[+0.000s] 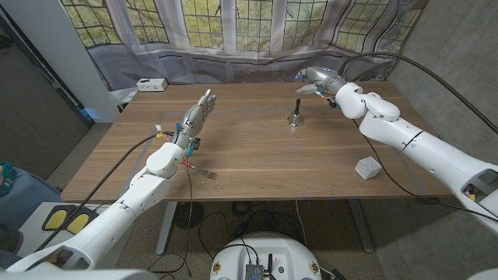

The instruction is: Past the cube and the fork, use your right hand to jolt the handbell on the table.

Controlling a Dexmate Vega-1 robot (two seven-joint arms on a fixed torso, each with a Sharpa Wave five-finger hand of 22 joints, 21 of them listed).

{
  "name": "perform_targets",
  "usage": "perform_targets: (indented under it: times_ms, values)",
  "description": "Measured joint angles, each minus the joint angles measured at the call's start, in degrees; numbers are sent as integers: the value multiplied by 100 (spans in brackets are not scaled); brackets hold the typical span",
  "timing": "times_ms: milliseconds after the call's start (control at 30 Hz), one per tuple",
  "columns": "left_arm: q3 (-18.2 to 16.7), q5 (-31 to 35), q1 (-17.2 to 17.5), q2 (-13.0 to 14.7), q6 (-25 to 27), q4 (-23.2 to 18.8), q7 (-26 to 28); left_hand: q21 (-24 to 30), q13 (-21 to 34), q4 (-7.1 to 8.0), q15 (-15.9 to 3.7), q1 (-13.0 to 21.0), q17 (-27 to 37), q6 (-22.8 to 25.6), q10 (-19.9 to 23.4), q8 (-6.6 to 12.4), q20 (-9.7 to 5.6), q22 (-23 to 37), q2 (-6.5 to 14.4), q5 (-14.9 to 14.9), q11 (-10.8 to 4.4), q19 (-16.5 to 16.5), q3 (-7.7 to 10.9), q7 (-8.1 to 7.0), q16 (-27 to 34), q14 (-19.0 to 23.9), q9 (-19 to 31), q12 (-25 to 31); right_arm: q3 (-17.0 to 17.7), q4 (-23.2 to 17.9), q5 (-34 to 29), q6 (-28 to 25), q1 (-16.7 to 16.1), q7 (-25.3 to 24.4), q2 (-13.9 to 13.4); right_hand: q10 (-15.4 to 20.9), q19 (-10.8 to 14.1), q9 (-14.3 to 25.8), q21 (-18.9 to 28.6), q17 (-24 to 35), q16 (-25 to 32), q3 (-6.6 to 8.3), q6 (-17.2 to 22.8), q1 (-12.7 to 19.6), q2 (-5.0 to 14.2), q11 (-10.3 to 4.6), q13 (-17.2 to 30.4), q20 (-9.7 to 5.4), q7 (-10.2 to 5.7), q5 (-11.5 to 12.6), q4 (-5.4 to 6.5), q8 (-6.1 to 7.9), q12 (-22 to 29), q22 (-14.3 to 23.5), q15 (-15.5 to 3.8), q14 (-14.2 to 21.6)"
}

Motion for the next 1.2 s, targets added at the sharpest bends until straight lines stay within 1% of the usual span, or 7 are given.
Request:
perform_targets:
  times_ms: [167, 200, 333, 467, 700, 867, 1200]
  values:
    - [-3, 0, 14, -7, 0, -4, 0, 0, 0, 0, 0, 0, 0, 0, 0, 0, 0, 0, 0, 0, 0, 0, 0, 0, 0, 0, 0, 0, 0, 0, -191, -96, 0, 165, 0, 151, 167, 7, 43, 29, 44, 68, 155, 286, -93, -37, 0, -11, 33, 25, -67, 44, 41, 8, -28, 172]
    - [-3, -9, 21, -9, -7, -8, 15, 0, 0, 0, 0, 0, 0, 0, 0, -2, 0, 0, 0, 0, 0, 0, 0, 0, 0, 0, 0, 0, -165, 68, -247, -129, 158, 219, 58, 192, 173, 6, 43, 23, 44, 82, 197, 330, -126, -14, 0, -9, 42, 43, -81, 44, 41, 8, -12, 189]
    - [-10, -12, 40, -9, -9, -25, 36, 0, 0, 0, 0, 0, 0, 0, 0, -27, 28, 0, 0, 0, 0, -29, 0, 0, 0, 0, 0, 0, -241, 102, -365, -197, 241, 353, 90, 249, 252, 6, 44, 15, 44, 103, 285, 418, -155, -19, 0, -33, 17, 44, -73, 45, 62, 8, -19, 267]
    - [-20, -12, 59, -9, -9, -54, 51, 0, 0, 0, 0, 0, 0, 0, 0, -27, 28, 0, 0, 0, 0, -29, 0, 0, 0, 0, 0, 0, -289, 123, -464, -257, 290, 519, 110, 318, 309, 6, 43, 15, 44, 106, 317, 418, -155, -10, 0, -52, 11, 44, -64, 45, 62, 7, -27, 337]
    - [-25, -10, 88, 4, -10, -95, 83, 0, 0, -19, 0, 0, 0, -1, 0, -27, 28, 0, 0, 1, 0, -28, 19, 0, 0, 0, 0, -45, -425, 217, -592, -342, 448, 784, 189, 593, 484, 5, 62, -12, 44, 33, 645, 278, -290, 60, 0, -23, -16, 44, 100, 121, 127, 7, -7, 458]
    - [-26, 3, 101, 12, -10, -122, 97, 0, 0, -19, 0, 0, 0, 14, -1, -27, 28, 0, 0, 1, 0, -28, 19, 15, 0, 0, 0, -45, -498, 281, -672, -385, 526, 910, 233, 616, 556, 5, 89, -29, 44, 35, 664, 249, -260, 38, 0, -32, -34, 44, 102, 121, 127, 7, -26, 538]
    - [-30, 32, 143, 31, -6, -173, 124, -27, 0, -18, 0, 30, 0, 51, -1, -26, 28, 0, 30, 1, 0, -28, 19, 11, -22, 0, 0, -45, -617, 390, -807, -515, 624, 1072, 320, 809, 905, 5, 194, -92, 44, 35, 806, 249, -260, -11, -9, -115, -33, 44, 102, 120, 127, 6, -90, 828]
